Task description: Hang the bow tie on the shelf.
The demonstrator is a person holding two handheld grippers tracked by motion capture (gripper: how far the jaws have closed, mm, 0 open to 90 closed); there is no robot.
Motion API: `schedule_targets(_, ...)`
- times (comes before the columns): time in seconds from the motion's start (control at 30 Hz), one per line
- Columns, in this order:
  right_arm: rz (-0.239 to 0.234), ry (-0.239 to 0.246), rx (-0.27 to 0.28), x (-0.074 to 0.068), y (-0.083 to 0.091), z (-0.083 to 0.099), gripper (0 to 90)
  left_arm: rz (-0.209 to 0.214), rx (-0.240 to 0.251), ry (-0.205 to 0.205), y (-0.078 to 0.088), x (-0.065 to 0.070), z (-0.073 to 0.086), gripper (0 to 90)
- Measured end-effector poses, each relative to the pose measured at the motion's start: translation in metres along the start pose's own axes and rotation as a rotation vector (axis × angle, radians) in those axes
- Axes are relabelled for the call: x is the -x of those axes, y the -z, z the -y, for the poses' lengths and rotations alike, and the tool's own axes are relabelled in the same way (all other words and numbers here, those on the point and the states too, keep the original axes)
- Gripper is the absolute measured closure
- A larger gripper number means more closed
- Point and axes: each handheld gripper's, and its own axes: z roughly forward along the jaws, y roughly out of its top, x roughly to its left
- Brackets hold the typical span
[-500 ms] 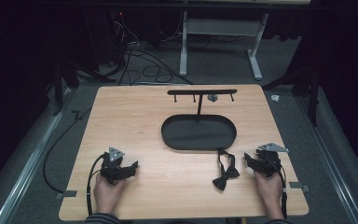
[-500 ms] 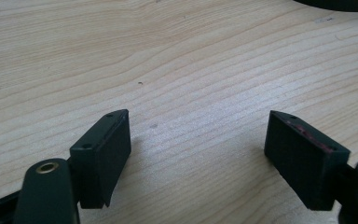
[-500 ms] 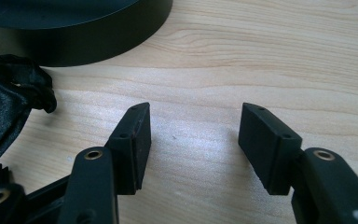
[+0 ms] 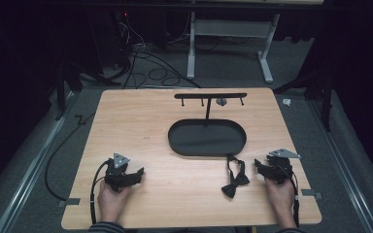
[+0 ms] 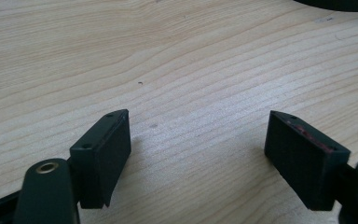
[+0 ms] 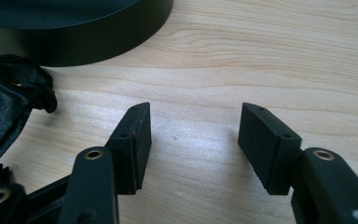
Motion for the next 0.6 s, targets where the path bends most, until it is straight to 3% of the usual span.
schedule_targets(0.33,-0.018,0.01,0.0,-0.0013,0.0003,0.0001,45.9,0.0,0.001,0.001,-0.0001,0.0001,0.0,23.0)
schedule_targets(0.6,-0.019,-0.001,0.005,-0.0002,0.0011,0.0004,51.2,0.0,-0.001,-0.002,0.0,0.0,-0.0001,23.0)
